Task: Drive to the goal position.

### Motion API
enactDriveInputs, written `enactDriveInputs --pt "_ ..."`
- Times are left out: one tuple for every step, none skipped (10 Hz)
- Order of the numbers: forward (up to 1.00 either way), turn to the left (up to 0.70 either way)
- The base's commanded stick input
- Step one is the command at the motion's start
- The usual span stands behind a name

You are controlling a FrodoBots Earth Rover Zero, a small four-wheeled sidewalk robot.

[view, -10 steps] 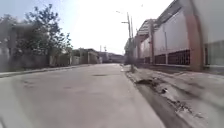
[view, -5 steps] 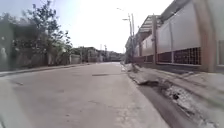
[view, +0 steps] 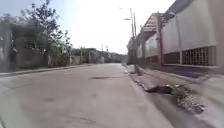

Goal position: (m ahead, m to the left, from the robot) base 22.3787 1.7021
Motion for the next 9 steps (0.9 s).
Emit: enactDriveInputs --pt "0.85 0.00" --pt "0.85 0.00" --pt "0.85 0.00" --pt "0.85 0.00" --pt "0.85 0.00" --pt "0.85 0.00" --pt "0.85 0.00" --pt "0.85 0.00" --pt "0.85 0.00"
